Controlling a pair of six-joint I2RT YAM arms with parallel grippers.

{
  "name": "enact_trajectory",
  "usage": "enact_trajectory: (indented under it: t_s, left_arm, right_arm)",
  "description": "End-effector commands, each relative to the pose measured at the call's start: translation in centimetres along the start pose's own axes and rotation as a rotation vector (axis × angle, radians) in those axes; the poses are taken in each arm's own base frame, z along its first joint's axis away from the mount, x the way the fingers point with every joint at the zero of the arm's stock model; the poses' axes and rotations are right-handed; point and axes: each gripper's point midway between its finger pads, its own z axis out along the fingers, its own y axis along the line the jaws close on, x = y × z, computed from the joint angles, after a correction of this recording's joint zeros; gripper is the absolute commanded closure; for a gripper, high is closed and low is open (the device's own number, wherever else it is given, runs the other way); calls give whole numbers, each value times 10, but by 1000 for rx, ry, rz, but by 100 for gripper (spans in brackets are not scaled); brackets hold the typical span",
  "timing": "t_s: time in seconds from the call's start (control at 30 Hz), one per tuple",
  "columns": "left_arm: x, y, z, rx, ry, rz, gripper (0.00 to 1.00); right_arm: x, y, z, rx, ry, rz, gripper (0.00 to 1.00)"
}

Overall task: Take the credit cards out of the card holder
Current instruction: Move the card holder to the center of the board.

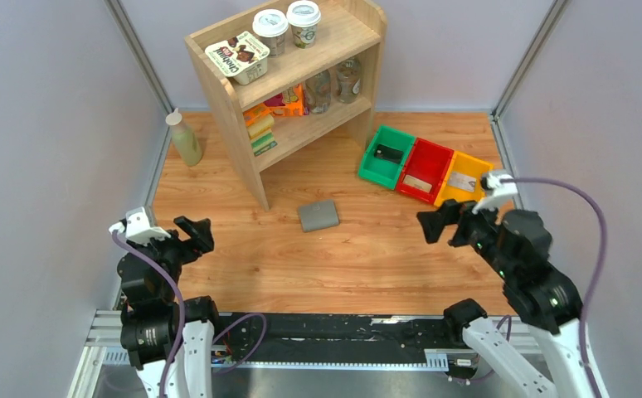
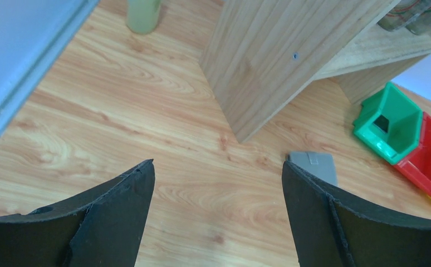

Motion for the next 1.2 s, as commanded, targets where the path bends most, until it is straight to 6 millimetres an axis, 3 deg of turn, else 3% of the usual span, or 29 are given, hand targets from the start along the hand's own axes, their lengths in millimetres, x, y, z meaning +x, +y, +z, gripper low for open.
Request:
enact_trajectory:
  t_s: [0.0, 0.13, 0.3, 0.43, 0.67, 0.87, 0.97, 1.17]
  left_arm:
    - [25, -6, -6, -9, 147, -150, 9]
    - [46, -9, -17, -34, 303, -210, 9]
    - [57, -26, -26, 45, 439, -197, 9]
    - [75, -26, -32, 49, 587, -171, 9]
    - [68, -25, -29, 95, 570, -17, 9]
    - [67, -33, -20, 134, 590, 4, 9]
    - [71, -34, -17, 133, 618, -5, 13]
    - [89, -33, -9, 103, 680, -84, 15]
  right_arm:
    - [23, 60, 52, -278, 160, 123, 0]
    - [58, 71, 109, -283, 319, 188, 0]
    - [91, 90, 169, -263, 418, 102, 0]
    - [122, 101, 216, -253, 515, 83, 0]
    - [169, 109, 285, -187, 609, 127, 3]
    - [195, 118, 308, -198, 647, 204, 20]
    - [203, 121, 308, -220, 654, 226, 29]
    - [216, 125, 294, -285, 665, 263, 60]
